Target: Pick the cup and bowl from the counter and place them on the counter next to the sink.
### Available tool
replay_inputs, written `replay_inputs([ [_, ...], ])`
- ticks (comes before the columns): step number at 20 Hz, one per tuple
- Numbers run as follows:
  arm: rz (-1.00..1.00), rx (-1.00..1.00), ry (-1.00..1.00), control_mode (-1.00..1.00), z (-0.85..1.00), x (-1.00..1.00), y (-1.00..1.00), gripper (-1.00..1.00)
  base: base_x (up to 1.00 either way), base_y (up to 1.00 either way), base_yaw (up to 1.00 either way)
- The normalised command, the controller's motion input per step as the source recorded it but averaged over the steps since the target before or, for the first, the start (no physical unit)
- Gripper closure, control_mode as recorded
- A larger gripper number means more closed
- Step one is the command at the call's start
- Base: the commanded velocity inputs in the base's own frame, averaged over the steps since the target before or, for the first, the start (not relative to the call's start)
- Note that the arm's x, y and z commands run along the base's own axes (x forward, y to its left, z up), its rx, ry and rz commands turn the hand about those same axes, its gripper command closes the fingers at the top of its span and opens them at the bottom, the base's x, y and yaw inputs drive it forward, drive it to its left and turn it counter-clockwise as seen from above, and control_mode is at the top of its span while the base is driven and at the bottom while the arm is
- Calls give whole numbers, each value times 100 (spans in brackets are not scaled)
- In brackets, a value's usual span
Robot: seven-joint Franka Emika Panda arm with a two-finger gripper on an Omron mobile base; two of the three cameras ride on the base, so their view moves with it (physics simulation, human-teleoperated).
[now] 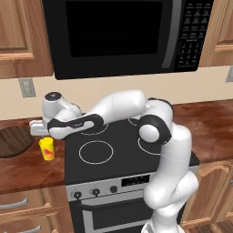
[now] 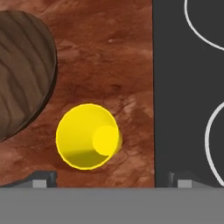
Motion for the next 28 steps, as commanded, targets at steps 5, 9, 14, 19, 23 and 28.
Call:
replay_inputs([
  [5, 0, 0, 0, -100, -19, 3, -3, -100, 0, 0, 0],
  [9, 0, 0, 0, -100, -15, 9, -1, -100, 0, 0, 0],
  [14, 0, 0, 0, -100, -17, 9, -8, -100, 0, 0, 0],
  [19, 0, 0, 0, -100, -17, 7, -2, -100, 0, 0, 0],
  [23, 0, 0, 0, -100, -19, 4, 0, -100, 0, 0, 0],
  [28, 0, 0, 0, -100, -27, 3, 0, -100, 0, 0, 0],
])
